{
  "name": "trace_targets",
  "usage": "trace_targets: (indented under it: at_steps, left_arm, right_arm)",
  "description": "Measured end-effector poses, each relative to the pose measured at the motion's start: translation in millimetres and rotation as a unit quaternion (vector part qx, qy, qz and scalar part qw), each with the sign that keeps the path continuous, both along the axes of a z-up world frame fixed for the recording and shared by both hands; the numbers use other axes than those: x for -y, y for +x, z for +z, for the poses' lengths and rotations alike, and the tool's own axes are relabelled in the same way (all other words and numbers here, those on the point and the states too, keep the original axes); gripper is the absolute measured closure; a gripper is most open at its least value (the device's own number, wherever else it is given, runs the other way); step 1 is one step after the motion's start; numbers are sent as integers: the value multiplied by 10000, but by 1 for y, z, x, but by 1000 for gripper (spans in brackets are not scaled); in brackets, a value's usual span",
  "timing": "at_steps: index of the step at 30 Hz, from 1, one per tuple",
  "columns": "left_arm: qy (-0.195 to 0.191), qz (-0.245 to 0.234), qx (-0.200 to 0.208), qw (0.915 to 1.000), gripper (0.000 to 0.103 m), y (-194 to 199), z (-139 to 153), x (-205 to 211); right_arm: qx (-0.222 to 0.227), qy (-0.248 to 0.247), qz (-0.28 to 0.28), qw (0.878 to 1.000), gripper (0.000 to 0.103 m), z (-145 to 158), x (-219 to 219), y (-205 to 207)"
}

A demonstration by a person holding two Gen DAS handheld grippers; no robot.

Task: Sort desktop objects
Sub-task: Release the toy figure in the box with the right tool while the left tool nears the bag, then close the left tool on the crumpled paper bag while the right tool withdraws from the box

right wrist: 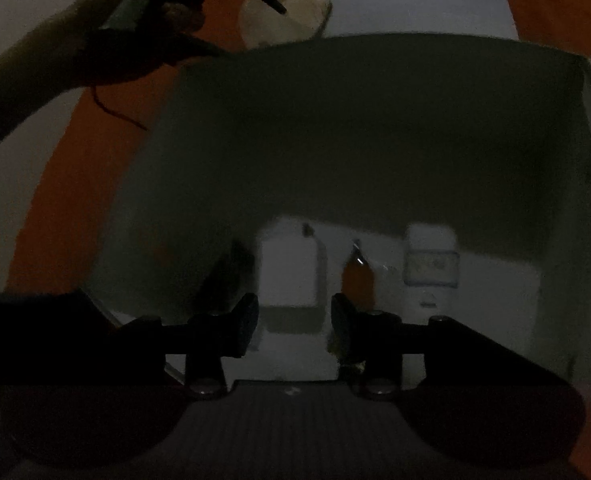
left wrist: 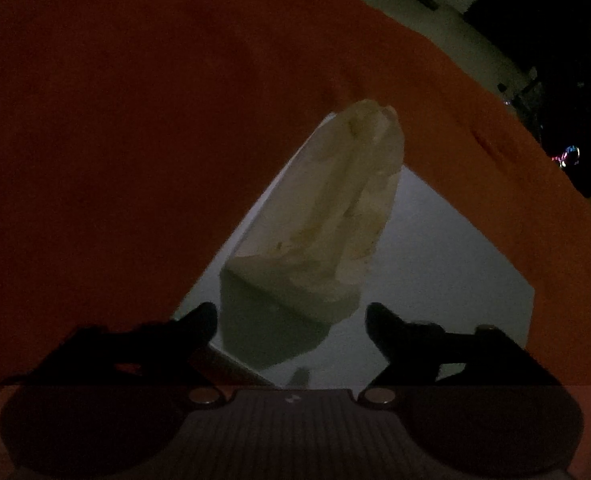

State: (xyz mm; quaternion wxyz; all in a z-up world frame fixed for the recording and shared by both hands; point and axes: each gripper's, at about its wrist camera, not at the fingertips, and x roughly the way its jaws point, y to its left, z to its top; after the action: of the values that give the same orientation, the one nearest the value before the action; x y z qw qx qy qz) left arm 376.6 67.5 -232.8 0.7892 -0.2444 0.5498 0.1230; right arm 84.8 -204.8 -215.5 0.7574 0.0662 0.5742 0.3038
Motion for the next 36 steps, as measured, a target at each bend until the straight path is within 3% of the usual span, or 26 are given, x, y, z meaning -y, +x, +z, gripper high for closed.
trace_targets:
  at_steps: [6,10,11,15,17,23,28,31,36]
  left_arm:
    - [-466,345,-129,9982,31,2,-13,6]
    - [-422,701,-54,9966,31,9,-15,2]
    - [-393,779,-36,9962,34,11,-15,1]
    - [-314,1032,46,9942,65,17,-19,-2]
    - [-326,1097,66,9934,73,17,-22,-2]
    - [36,326,52,9994,84,13,-18,6]
    - [409,-886,71,9952,87,17,-13,27]
    - [487,-1757,49,9832,88,22,-11,37]
    - [645,-3139,-23,9473,88,20,-6,53]
  right_arm:
    - [-30,306,-251,9992,58,-5,-3,-1]
    - [-201,484,-316,9981,58,-12,-2,-2]
    - [-226,502,-338,9979,58,-13,-1,-2]
    - [-284,532,-437,9972,58,-15,3,-2]
    - [-295,533,-484,9970,58,-14,6,-3]
    - [-296,594,-634,9958,58,-16,13,-2]
    - [-228,560,-643,9961,58,-13,15,-1]
    - [-110,501,-538,9972,58,-5,17,1]
    - [76,492,-439,9978,54,14,19,16]
